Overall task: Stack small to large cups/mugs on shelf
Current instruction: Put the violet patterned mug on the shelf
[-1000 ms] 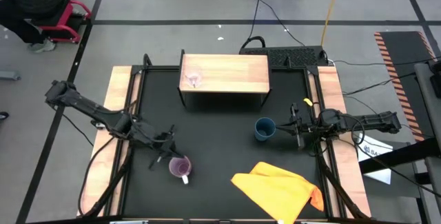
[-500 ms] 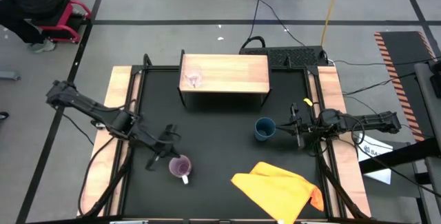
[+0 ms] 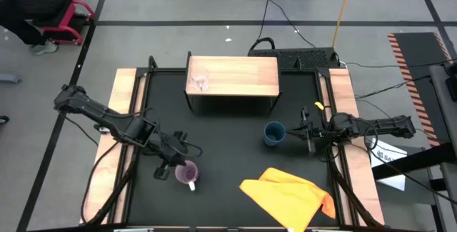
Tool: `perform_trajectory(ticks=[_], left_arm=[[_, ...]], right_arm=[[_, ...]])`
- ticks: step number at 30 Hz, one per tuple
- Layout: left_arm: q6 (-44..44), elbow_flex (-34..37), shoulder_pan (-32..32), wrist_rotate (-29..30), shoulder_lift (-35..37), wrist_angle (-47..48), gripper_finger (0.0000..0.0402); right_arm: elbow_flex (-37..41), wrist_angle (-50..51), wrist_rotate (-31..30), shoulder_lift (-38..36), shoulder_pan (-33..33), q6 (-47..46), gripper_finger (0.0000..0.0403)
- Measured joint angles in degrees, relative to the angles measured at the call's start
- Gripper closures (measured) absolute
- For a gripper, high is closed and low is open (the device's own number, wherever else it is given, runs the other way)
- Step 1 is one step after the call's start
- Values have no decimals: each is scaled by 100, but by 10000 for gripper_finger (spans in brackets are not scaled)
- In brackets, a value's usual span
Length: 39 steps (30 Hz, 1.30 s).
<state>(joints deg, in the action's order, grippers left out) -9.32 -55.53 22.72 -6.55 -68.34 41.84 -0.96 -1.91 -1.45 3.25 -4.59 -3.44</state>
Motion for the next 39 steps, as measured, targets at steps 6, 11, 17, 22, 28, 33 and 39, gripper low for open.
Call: perform_trajectory(ticks=[6,11,17,22,28,33,39], left_arm=[[141,-85,-93,-31,-72,275,401],[167,-85,-237,-45,-72,467,401],[193,-85,-356,-46,-72,494,401],[216,-85,-362,-46,-72,507,401],[214,-85,-362,-47,-71,507,395],[184,-85,-362,-140,-65,505,382],[135,-85,-362,-172,-65,507,360]], right_arm=[[-1,0,0,0,1,2,403],[0,0,0,0,1,2,403],[0,0,0,0,1,2,403],[1,0,0,0,-1,2,403],[1,0,0,0,0,2,403],[-1,2,0,0,-1,2,403],[0,1,0,0,1,2,403]])
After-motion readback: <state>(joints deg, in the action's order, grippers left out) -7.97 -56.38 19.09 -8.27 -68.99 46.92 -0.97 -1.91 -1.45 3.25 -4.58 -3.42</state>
